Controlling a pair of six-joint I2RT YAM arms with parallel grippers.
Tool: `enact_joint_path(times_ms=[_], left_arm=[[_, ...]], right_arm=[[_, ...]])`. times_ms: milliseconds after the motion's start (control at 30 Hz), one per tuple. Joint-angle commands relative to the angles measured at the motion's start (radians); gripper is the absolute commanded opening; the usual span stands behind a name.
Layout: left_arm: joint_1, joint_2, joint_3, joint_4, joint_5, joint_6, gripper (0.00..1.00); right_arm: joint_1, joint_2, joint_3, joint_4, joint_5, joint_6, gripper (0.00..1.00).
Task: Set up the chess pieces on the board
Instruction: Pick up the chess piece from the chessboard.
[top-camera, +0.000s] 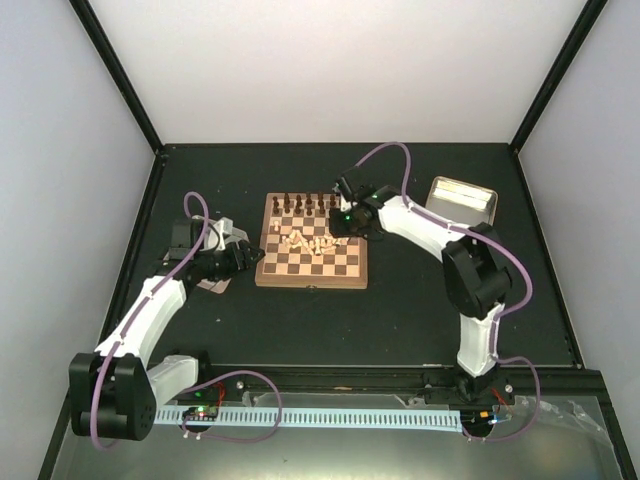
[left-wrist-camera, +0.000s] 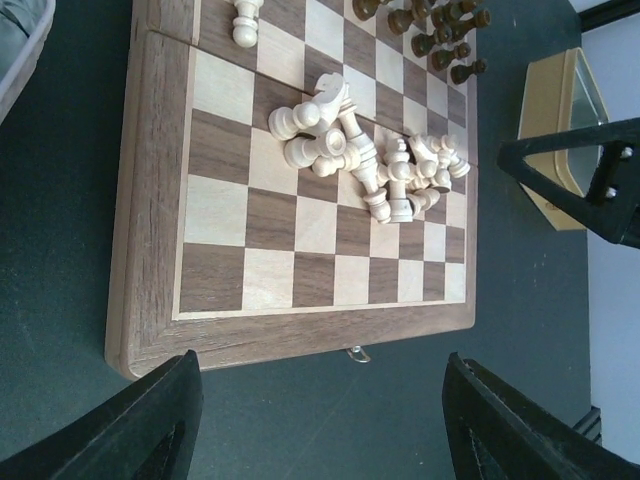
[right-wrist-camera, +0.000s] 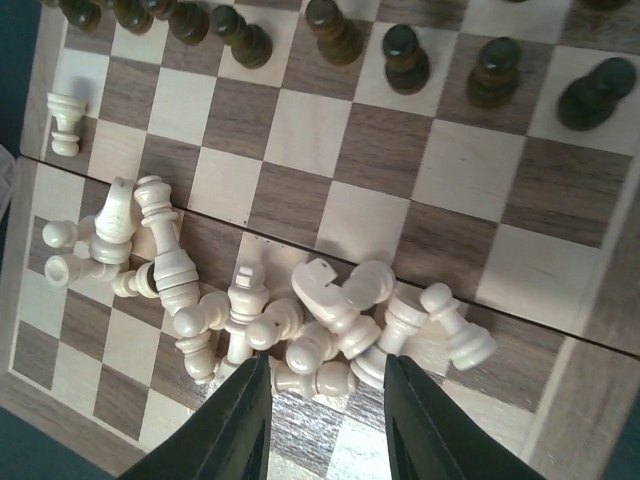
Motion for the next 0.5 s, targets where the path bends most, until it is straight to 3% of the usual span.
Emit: enact_joint_path(times_ms=[0,200,467], left_arm=[[-0.005,0.019,-0.002,-0.010,-0.005,0.033,0.68],[-0.005,0.036,-0.004,-0.005,0.011,0.041,0.67],[-0.005,0.045,-0.004,-0.002,0.018,0.047,0.67]], right_arm=[[0.029,0.067,0.084,-0.083,0.034,-0.032,0.32],[0.036,0.130,0.156,-0.118,0.074,-0.024,0.23],[0.037,0.179,0.221,-0.168,0.138,-0.014,0.21]])
